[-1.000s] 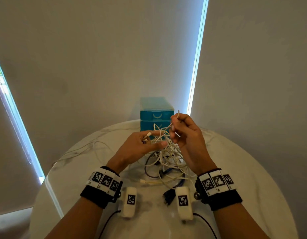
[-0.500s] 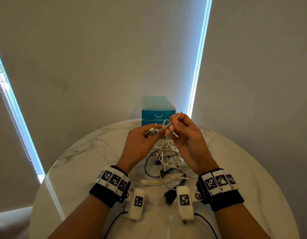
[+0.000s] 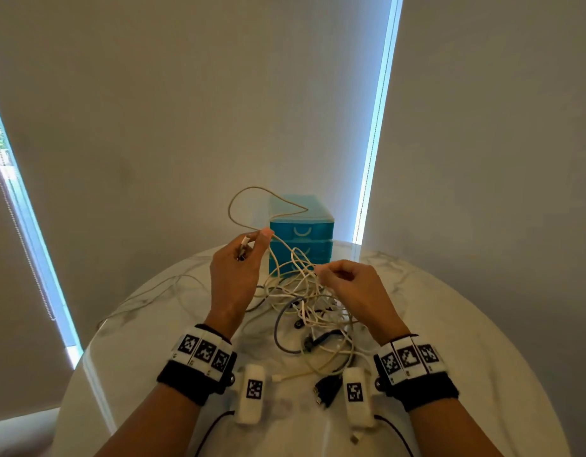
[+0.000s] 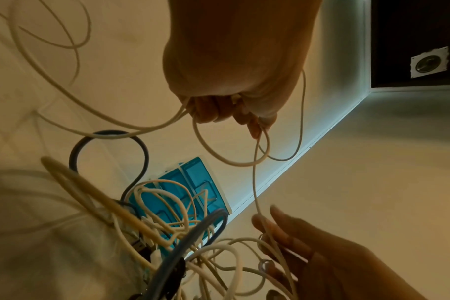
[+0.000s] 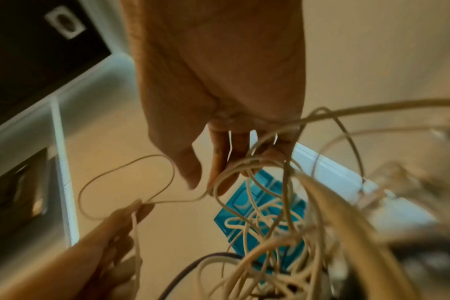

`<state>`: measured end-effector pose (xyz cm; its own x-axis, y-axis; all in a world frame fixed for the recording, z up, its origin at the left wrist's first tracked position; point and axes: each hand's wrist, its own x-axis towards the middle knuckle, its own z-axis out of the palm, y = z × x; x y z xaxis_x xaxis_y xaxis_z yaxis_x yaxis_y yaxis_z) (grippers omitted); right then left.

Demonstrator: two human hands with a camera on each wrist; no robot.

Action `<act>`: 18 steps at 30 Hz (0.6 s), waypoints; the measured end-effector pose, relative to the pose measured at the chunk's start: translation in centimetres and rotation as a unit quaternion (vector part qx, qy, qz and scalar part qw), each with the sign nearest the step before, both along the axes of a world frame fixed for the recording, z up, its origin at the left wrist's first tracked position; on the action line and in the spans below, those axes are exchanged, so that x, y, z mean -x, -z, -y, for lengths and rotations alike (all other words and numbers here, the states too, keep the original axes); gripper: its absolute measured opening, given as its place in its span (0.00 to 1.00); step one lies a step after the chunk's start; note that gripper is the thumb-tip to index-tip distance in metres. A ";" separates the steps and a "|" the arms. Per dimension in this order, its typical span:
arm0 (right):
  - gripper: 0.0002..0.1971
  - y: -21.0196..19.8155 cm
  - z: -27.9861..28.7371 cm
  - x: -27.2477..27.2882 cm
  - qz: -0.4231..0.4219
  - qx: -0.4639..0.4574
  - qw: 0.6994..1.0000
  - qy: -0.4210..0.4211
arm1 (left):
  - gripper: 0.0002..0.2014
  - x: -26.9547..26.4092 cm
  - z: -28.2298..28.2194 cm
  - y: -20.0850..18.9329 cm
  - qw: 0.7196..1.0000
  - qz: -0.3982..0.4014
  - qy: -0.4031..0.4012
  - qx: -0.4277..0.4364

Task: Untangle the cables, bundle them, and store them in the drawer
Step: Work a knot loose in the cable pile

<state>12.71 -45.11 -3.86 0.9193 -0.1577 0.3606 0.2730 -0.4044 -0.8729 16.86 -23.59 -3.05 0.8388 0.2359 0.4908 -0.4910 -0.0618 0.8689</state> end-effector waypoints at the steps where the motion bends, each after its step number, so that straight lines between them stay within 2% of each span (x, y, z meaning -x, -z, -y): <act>1: 0.12 -0.5 -0.5 0.1 0.000 0.079 0.997 0.000 | 0.13 0.0 0.0 -0.1 1.000 0.003 0.002 0.006; 3: 0.14 -1.8 -1.1 -0.3 -0.023 0.195 0.981 0.005 | 0.12 0.1 0.0 -0.3 1.000 0.004 0.013 0.023; 6: 0.15 -4.4 -0.6 -1.2 -0.039 0.255 0.966 0.008 | 0.11 0.0 -0.2 -0.5 0.998 -0.009 0.047 0.042; 9: 0.15 -7.5 1.0 -1.6 -0.003 0.216 0.976 0.039 | 0.11 0.0 -0.3 -0.6 0.995 -0.019 0.096 0.007; 12: 0.17 -10.0 1.8 -1.5 -0.036 0.224 0.974 0.013 | 0.07 0.4 0.6 -1.0 0.993 -0.010 0.111 -0.032; 15: 0.16 -12.4 2.6 -1.3 0.062 0.180 0.977 0.097 | 0.06 0.4 1.8 -1.7 0.988 -0.023 0.144 -0.049; 18: 0.15 -14.5 2.8 -0.7 0.083 0.150 0.982 0.078 | 0.09 0.8 3.0 -3.1 0.978 -0.047 0.194 -0.065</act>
